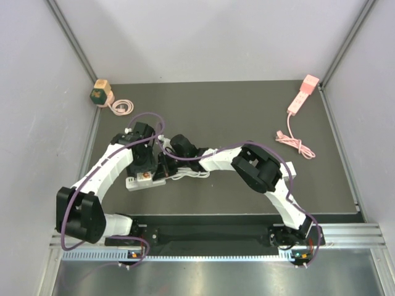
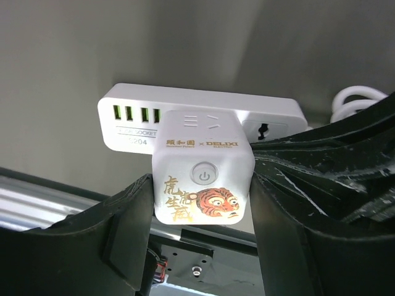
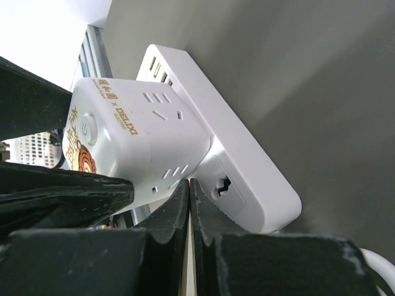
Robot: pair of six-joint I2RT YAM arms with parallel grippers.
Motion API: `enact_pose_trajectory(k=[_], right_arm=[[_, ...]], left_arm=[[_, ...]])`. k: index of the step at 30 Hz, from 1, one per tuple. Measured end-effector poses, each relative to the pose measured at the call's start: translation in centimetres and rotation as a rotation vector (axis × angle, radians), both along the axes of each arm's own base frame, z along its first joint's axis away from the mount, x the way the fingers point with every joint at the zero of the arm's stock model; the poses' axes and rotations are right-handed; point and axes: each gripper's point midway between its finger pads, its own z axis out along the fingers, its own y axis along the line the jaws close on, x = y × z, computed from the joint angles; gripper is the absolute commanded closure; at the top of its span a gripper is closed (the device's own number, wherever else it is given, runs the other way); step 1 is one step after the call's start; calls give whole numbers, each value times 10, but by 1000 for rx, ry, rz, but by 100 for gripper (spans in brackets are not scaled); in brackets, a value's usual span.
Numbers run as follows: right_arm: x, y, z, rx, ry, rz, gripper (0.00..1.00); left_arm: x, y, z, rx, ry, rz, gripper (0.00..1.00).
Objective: Pull the plug off the socket
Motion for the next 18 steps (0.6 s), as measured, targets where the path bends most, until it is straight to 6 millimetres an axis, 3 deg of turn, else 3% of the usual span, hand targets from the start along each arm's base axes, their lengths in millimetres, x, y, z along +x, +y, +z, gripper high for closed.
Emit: enact_pose_trajectory(k=[8, 11, 14, 16, 18], right_arm=[[0, -1, -1, -5, -2, 3, 100], [-1, -1, -1, -5, 0, 3, 100], [0, -1, -1, -5, 0, 2, 100], [0, -1, -1, -5, 1, 1, 100], [0, -1, -1, -3, 5, -2, 100]], left_arm=[[-5, 1, -3, 36, 22, 7, 30], [-6, 2, -6, 47, 33, 10, 39], [-7, 3, -6, 50, 32, 8, 56], [-6, 3, -6, 51, 32, 9, 78], [-6, 3, -6, 51, 31, 10, 84]])
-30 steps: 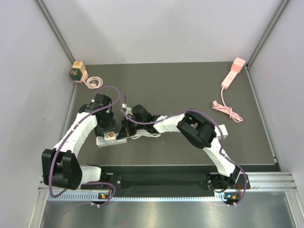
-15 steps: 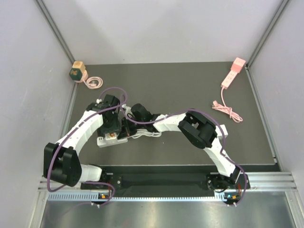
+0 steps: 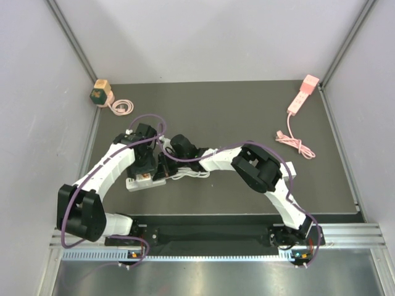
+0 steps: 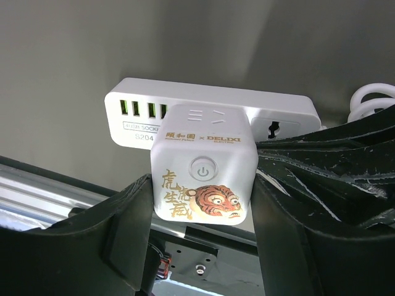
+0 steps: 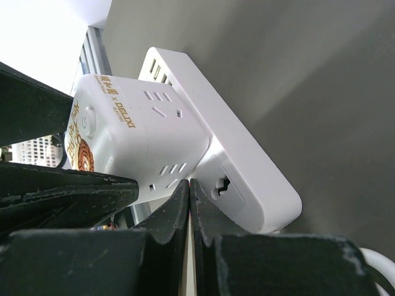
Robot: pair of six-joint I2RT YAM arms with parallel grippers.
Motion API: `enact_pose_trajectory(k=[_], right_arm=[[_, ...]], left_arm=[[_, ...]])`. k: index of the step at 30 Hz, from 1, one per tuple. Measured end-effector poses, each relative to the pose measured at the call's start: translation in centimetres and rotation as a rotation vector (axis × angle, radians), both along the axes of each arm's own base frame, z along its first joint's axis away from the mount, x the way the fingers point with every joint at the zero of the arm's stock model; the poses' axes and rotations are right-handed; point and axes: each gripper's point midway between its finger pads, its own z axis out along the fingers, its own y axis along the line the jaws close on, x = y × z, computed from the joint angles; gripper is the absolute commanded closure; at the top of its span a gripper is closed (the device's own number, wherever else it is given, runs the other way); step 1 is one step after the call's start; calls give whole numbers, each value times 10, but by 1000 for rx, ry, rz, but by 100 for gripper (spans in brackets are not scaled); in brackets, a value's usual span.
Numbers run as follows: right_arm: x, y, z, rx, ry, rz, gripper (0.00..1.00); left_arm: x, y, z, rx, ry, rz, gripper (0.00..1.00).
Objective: Pull the plug off the socket
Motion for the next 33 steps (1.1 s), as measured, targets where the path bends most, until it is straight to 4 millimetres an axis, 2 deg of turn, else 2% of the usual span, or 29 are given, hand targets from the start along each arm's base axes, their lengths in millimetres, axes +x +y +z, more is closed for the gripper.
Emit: enact_pose_trajectory(k=[2, 7, 12, 16, 19, 21, 28, 30, 31, 32, 33], right_arm=[[0, 0, -1, 4, 4, -4, 100], [1, -3, -2, 37, 20, -18, 100], [1, -10, -1, 82, 53, -45, 100], [9, -13, 2, 107, 70, -69, 100], [15, -22, -7, 86, 91, -90, 100], [20, -28, -22, 57, 111, -119, 100], [20, -28, -22, 36, 93, -102, 100], [17, -33, -22, 20, 67, -90, 87], [15, -36, -23, 16, 64, -85, 87], [11, -43, -22, 5, 57, -76, 78], [5, -50, -22, -10, 57, -67, 73]], left_arm=[[0, 0, 0, 0, -1, 1, 100], [-2, 3, 2, -12, -19, 34, 100], [-10, 4, 8, -105, -58, 95, 100], [-13, 6, 11, -145, -69, 98, 100], [-13, 10, 14, -139, -85, 92, 100], [-13, 11, 18, -143, -104, 86, 100], [-16, 10, 18, -152, -89, 68, 100], [-16, 7, 18, -164, -85, 60, 100], [-16, 5, 18, -177, -84, 52, 100], [-16, 2, 19, -191, -80, 40, 100], [-16, -1, 19, -205, -76, 29, 100]])
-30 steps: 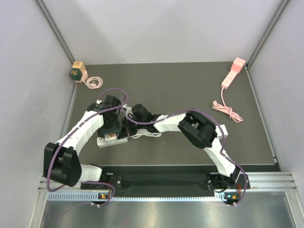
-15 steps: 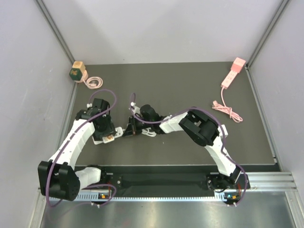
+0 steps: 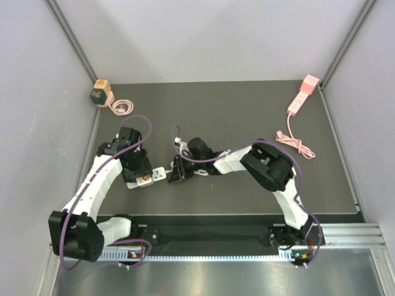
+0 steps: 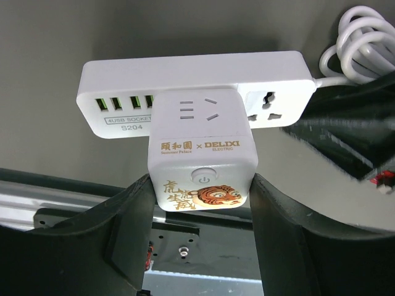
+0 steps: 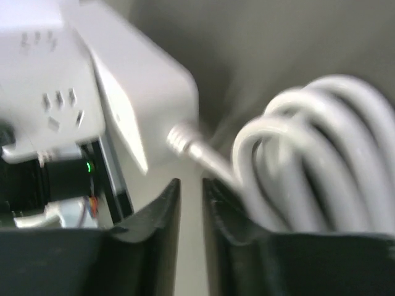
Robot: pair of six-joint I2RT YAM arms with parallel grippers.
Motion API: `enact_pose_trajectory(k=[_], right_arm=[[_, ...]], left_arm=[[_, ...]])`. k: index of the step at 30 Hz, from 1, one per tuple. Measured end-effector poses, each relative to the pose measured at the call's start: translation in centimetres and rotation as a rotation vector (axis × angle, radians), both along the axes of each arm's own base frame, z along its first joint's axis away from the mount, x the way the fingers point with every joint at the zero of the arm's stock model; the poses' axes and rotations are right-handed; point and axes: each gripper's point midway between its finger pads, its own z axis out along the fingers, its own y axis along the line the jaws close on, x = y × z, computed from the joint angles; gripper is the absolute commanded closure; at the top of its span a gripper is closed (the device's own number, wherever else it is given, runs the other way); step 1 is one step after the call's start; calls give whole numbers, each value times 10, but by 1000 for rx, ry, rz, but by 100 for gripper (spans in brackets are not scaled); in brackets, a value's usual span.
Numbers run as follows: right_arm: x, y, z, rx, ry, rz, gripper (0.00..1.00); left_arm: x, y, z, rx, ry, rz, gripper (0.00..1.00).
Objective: Pull the plug off the socket
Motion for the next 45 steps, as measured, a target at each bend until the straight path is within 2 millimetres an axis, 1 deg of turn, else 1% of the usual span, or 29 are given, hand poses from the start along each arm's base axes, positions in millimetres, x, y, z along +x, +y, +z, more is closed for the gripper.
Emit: enact_pose_trajectory(k=[2, 4, 5, 7, 8, 10, 14, 16, 17, 19, 20, 22, 26, 28, 31, 34, 37, 38, 40, 41, 42, 43, 44, 45], right_arm=[[-11, -13, 7, -13, -16, 39, 65], [-19, -22, 18, -16, -29, 78, 61], [-20, -24, 28, -4, -43, 102, 56], [-23, -27, 48, 28, -69, 149, 50], [-23, -29, 58, 39, -85, 168, 43], [-17, -27, 77, 60, -124, 190, 39], [4, -15, 118, 123, -198, 228, 32], [18, -3, 128, 152, -226, 249, 30], [24, 4, 130, 163, -235, 261, 27], [33, 13, 122, 169, -226, 285, 26], [35, 16, 114, 166, -213, 299, 26], [33, 18, 91, 143, -165, 326, 26], [23, 15, 49, 111, -57, 372, 29], [17, 12, 38, 106, -14, 387, 31], [12, 11, 40, 123, 12, 405, 35], [8, 15, 47, 156, 16, 421, 42], [4, 17, 47, 170, 28, 434, 48], [3, 18, 45, 170, 36, 437, 54], [-1, 19, 41, 173, 51, 445, 60], [-3, 19, 41, 176, 60, 449, 70], [-3, 20, 41, 178, 62, 449, 75], [-3, 20, 40, 177, 68, 445, 82], [-3, 20, 40, 175, 76, 440, 100], [-2, 20, 39, 173, 80, 433, 100]], left_arm=[[0, -5, -1, -21, 10, -20, 100], [0, -7, -1, -34, 15, -38, 100], [-1, -8, -1, -37, 16, -43, 100], [-1, -9, -1, -43, 16, -52, 100], [-1, -9, 0, -45, 16, -57, 100], [-1, -10, 1, -46, 10, -64, 100], [-2, -11, 6, -55, -16, -76, 100], [-2, -13, 8, -67, -27, -81, 100], [-2, -14, 9, -72, -30, -83, 100], [-3, -15, 11, -81, -35, -87, 100], [-3, -16, 11, -85, -36, -88, 100], [-3, -17, 12, -91, -37, -92, 100], [-4, -19, 12, -99, -38, -96, 100], [-4, -20, 14, -105, -44, -102, 100], [-5, -22, 16, -116, -51, -109, 100], [-5, -24, 16, -125, -54, -113, 100], [-5, -25, 17, -127, -54, -115, 100], [-5, -25, 17, -128, -54, -116, 100], [-5, -25, 17, -126, -54, -121, 100], [-6, -25, 16, -124, -53, -122, 100], [-7, -24, 16, -120, -48, -124, 100], [-8, -24, 15, -118, -43, -128, 100], [-8, -24, 15, -118, -44, -131, 100], [-7, -24, 15, -114, -45, -131, 100]])
